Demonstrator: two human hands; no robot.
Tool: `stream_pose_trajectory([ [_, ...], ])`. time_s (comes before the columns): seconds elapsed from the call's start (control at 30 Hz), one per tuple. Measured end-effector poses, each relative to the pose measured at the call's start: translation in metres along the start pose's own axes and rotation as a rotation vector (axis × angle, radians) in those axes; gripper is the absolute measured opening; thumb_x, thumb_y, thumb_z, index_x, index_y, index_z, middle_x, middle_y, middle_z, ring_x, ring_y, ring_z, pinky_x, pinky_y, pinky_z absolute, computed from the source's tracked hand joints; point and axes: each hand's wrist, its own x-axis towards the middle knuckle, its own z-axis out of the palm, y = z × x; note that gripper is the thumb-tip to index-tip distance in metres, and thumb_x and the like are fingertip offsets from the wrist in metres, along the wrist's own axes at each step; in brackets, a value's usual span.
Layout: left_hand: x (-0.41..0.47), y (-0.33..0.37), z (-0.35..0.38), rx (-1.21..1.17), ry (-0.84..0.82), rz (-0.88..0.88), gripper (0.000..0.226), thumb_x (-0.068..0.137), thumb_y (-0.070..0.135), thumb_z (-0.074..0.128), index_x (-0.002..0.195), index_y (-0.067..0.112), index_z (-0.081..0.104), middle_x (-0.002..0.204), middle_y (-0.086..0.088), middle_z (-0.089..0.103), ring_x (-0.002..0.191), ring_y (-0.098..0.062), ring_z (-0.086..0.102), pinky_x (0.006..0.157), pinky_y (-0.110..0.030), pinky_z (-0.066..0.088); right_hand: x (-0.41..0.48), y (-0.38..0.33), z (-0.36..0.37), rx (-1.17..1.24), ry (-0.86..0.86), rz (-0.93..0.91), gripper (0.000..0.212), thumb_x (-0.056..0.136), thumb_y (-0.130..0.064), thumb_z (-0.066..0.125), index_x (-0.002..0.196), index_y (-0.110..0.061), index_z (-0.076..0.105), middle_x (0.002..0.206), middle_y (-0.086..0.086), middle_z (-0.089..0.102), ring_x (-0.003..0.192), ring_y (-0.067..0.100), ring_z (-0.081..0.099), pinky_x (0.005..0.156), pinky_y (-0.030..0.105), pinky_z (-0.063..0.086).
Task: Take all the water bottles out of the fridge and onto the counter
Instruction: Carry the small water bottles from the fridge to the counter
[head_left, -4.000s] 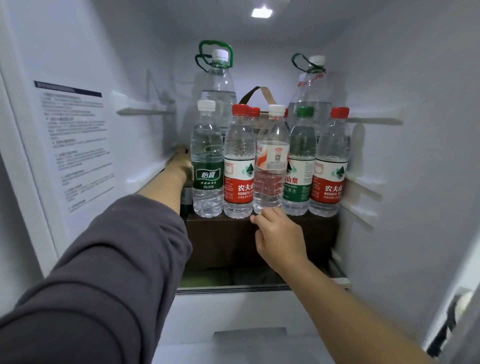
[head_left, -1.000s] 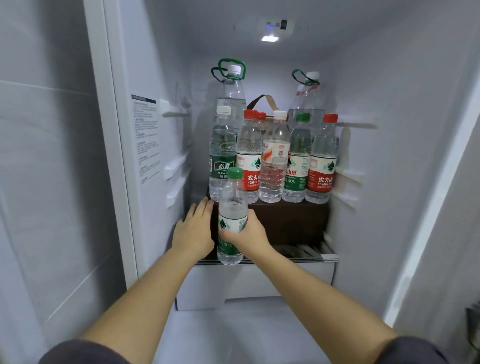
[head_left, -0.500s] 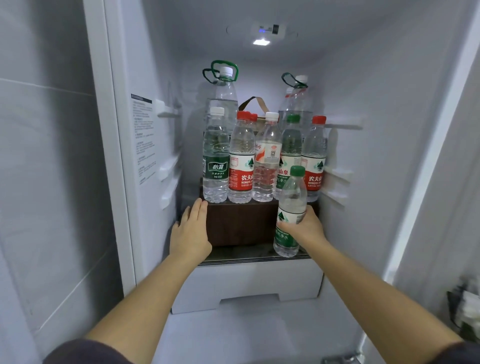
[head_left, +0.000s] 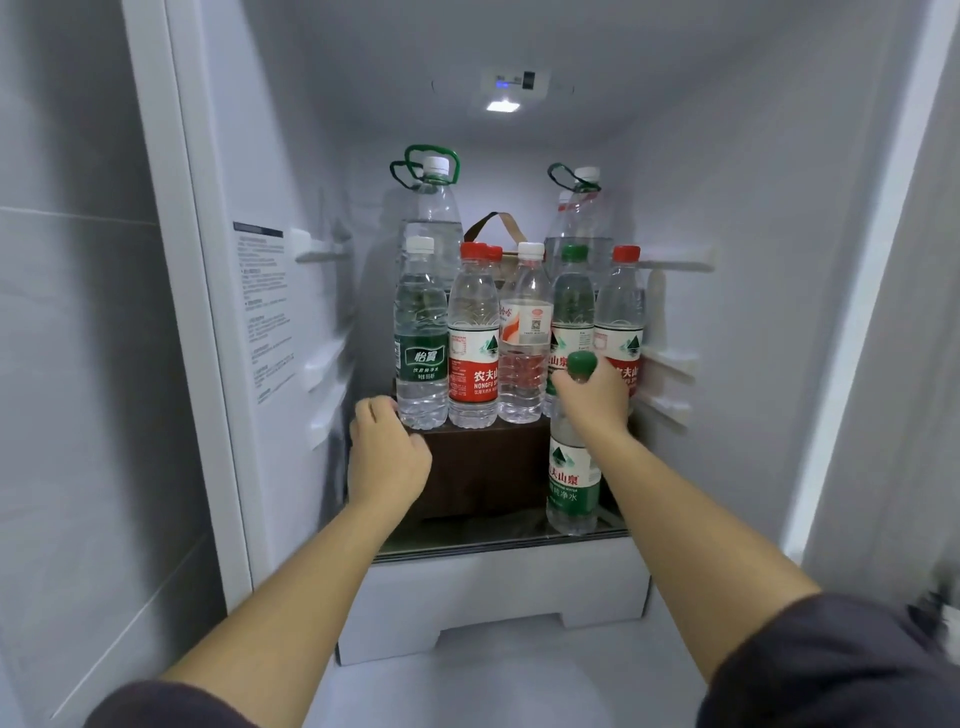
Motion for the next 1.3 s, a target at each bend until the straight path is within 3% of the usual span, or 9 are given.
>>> stream_pose_trajectory([
  [0.1,0.035,0.026,0.000,-0.241,0.108,0.019,0.049,0.082,0.016,0.067,0.124,0.008,0.044,0.127,-0.008,0.044,0.107,-0.013,0.044,0.085,-0.025,0.035,0.000,0.009,-0.001,0.034,0.045,-0.003,0.008,0.081,-0.024,0.063,0.086,-0.026,0.058,0.082,-0.010,0.062,0.088,0.020,0.062,0.079,0.037,0.050],
  [0.23,0.085,0.050,-0.002,-0.452,0.045,-0.092,0.074,0.077,0.030,0.075,0.136,0.012,0.034,0.132,-0.004,0.047,0.106,-0.012,0.047,0.085,-0.027,0.040,0.003,0.015,0.000,0.040,0.062,-0.023,0.005,0.081,-0.023,0.062,0.080,-0.026,0.058,0.082,-0.008,0.064,0.085,0.020,0.062,0.087,0.045,0.052],
  [0.37,0.093,0.047,0.001,-0.348,-0.003,-0.157,0.068,0.073,0.037,0.079,0.125,0.011,0.043,0.123,-0.008,0.057,0.106,-0.022,0.056,0.077,-0.032,0.041,0.002,0.017,0.000,0.049,0.066,-0.027,0.006,0.080,-0.025,0.062,0.079,-0.027,0.057,0.080,-0.010,0.064,0.085,0.020,0.062,0.083,0.041,0.051],
  [0.5,0.067,0.044,-0.017,-0.398,0.130,0.015,0.054,0.066,0.042,0.082,0.108,0.028,0.050,0.115,0.000,0.061,0.097,-0.012,0.057,0.074,-0.024,0.043,0.001,0.016,-0.004,0.070,0.058,-0.034,0.008,0.080,-0.023,0.063,0.084,-0.027,0.058,0.081,-0.012,0.063,0.084,0.016,0.061,0.075,0.032,0.048],
  [0.63,0.021,0.039,-0.028,-0.487,0.083,0.128,0.050,0.066,0.042,0.081,0.102,0.042,0.046,0.100,0.013,0.064,0.086,0.003,0.063,0.066,-0.010,0.046,0.000,0.012,-0.002,0.068,0.015,-0.052,0.009,0.080,-0.022,0.063,0.081,-0.028,0.057,0.079,-0.011,0.063,0.076,0.008,0.058,0.066,0.028,0.043],
  [0.7,0.000,0.035,-0.021,-0.508,0.038,0.115,0.053,0.066,0.039,0.083,0.102,0.044,0.044,0.090,0.020,0.064,0.082,0.013,0.061,0.059,-0.004,0.045,0.000,0.011,-0.002,0.067,0.012,-0.047,0.011,0.080,-0.021,0.063,0.079,-0.029,0.055,0.079,-0.011,0.063,0.076,0.006,0.057,0.065,0.027,0.041],
  [0.83,-0.026,0.026,0.003,-0.548,-0.043,0.027,0.061,0.066,0.033,0.085,0.111,0.038,0.044,0.093,0.023,0.062,0.084,0.023,0.056,0.062,0.003,0.042,-0.001,0.010,-0.002,0.081,0.001,-0.046,0.011,0.080,-0.020,0.064,0.080,-0.029,0.057,0.081,-0.011,0.064,0.078,0.006,0.058,0.065,0.027,0.041],
  [1.07,-0.043,0.014,0.039,-0.553,-0.118,-0.051,0.064,0.068,0.027,0.085,0.113,0.036,0.041,0.094,0.023,0.059,0.082,0.020,0.057,0.061,0.003,0.041,0.003,0.015,0.001,0.088,0.010,-0.060,0.009,0.080,-0.018,0.063,0.083,-0.024,0.058,0.082,-0.006,0.065,0.080,0.014,0.062,0.073,0.032,0.049],
  [1.3,-0.041,0.015,0.054,-0.586,-0.121,-0.104,0.063,0.070,0.029,0.085,0.112,0.038,0.039,0.093,0.023,0.059,0.079,0.017,0.058,0.059,0.002,0.042,-0.004,0.022,0.002,0.173,0.026,-0.107,0.011,0.083,-0.021,0.064,0.084,-0.031,0.059,0.083,-0.013,0.065,0.079,0.001,0.061,0.073,0.027,0.049],
])
